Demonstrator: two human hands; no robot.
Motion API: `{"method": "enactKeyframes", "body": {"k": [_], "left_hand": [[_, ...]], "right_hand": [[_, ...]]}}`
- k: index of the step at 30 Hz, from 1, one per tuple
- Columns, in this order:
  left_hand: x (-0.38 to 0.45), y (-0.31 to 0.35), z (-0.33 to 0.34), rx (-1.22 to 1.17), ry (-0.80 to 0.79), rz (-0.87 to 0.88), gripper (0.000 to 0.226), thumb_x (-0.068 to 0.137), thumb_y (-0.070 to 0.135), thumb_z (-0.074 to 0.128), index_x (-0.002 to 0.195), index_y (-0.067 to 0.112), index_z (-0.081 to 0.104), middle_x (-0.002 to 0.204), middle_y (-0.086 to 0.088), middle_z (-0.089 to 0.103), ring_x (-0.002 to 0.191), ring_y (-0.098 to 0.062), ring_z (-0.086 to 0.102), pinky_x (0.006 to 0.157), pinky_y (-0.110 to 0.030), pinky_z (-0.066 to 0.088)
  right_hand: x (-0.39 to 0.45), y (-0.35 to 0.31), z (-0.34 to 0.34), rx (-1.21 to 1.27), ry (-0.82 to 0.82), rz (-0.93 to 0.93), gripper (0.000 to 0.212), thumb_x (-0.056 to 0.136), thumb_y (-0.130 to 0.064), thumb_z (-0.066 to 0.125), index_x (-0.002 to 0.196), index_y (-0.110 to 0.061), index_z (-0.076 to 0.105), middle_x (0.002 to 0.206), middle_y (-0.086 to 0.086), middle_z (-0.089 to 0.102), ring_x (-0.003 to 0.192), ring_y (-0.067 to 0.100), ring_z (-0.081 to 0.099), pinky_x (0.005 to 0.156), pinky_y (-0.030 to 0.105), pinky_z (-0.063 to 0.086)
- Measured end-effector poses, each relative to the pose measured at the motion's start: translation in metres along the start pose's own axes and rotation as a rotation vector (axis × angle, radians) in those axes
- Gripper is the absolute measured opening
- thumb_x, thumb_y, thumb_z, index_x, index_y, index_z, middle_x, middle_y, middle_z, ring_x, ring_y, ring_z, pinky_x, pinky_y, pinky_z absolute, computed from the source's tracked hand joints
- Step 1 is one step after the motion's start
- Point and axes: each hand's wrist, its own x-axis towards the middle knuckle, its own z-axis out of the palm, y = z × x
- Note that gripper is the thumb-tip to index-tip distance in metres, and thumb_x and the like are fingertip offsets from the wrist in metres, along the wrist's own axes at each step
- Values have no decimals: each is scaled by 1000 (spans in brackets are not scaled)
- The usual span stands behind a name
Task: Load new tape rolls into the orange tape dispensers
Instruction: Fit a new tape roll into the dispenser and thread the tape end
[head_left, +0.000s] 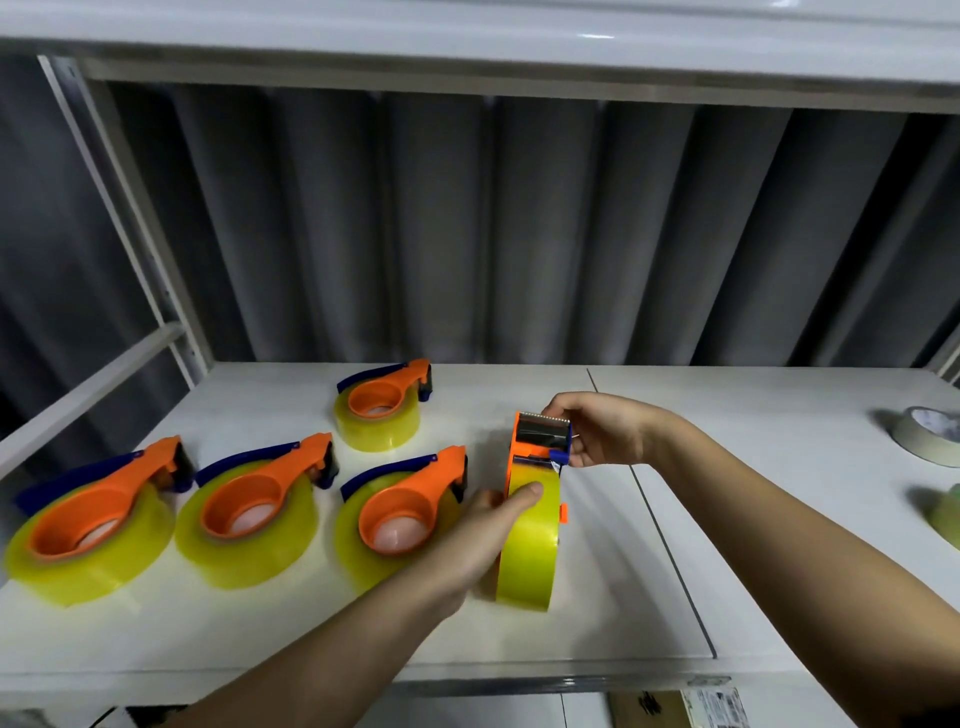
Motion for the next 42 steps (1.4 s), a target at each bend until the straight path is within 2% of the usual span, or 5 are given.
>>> {"method": "enactKeyframes", "body": {"k": [6,19,25,36,42], "left_hand": [[-10,-1,11,-162,64,89,14,98,19,48,84,17,47,52,4,61,35,6,55,35,-7,40],[-1,32,-9,-205,201,-13,41,77,52,62,115,34,59,112,-4,63,101,-29,61,94,-50,49],[3,42,-10,-252,157,-36,35,82,50,59,107,27,66,101,-10,71,94,-32,67,89,-49,53],[11,53,-18,-322,57,-36,34,86,47,56,104,22,68,96,-13,73,88,-30,68,82,-42,54],[18,53,-23,-273,32,-29,30,87,50,55,98,25,66,86,-8,74,83,-28,69,76,-38,56]], "right_hand": [[-3,18,3,128,-43,-68,13,86,-24,46,74,-20,53,78,2,58,73,14,56,71,25,42],[-16,20,32,644,157,-586,27,96,-18,51,117,-3,60,108,9,69,96,20,66,84,31,55],[-23,17,47,581,294,-638,48,102,-40,34,102,-8,70,90,7,75,80,16,71,65,22,56],[-29,14,52,131,401,-774,49,92,-63,35,130,-35,47,128,-3,59,111,-1,57,90,13,47],[-30,3,34,238,269,-641,57,99,-53,17,117,-20,60,97,-4,69,75,-5,68,60,8,51]]}}
